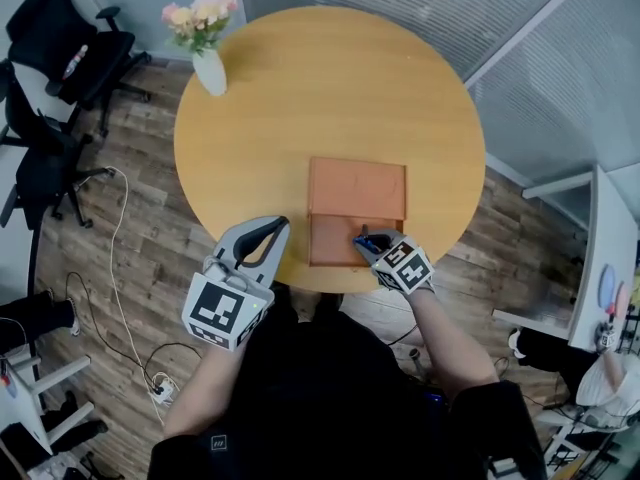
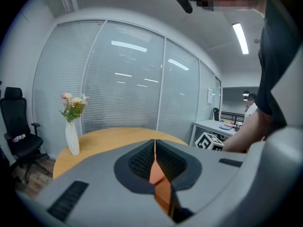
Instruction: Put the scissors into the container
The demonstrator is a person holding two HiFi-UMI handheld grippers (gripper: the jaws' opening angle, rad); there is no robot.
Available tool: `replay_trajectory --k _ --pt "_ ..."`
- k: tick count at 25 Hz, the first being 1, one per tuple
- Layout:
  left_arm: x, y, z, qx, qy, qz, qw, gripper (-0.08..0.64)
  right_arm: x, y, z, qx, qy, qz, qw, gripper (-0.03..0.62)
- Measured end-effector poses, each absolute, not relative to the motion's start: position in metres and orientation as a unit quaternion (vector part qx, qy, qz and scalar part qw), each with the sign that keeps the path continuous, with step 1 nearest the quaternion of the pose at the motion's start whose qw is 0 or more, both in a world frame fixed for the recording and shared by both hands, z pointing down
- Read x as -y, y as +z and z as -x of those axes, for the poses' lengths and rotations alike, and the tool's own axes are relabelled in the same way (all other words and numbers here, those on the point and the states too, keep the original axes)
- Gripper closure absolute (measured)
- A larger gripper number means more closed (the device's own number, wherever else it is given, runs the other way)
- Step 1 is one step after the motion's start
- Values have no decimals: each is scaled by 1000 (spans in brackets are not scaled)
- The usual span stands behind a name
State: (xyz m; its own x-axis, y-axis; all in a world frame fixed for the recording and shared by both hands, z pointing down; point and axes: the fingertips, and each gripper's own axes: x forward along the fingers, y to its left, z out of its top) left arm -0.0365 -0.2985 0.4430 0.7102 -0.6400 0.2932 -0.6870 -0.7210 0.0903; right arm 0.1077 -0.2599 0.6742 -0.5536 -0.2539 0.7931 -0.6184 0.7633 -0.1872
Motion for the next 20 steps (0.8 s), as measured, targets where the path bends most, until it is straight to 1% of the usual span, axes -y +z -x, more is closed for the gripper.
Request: replay_trajectory --k 5,12,20 --pt "291 445 34 363 121 -918 102 543 259 692 -107 842 228 -232 431 532" --pt "288 446 33 367 121 -916 103 542 254 707 -97 837 227 -200 455 532" --pt "285 449 41 375 121 -912 111 543 252 716 -92 832 240 -200 458 532"
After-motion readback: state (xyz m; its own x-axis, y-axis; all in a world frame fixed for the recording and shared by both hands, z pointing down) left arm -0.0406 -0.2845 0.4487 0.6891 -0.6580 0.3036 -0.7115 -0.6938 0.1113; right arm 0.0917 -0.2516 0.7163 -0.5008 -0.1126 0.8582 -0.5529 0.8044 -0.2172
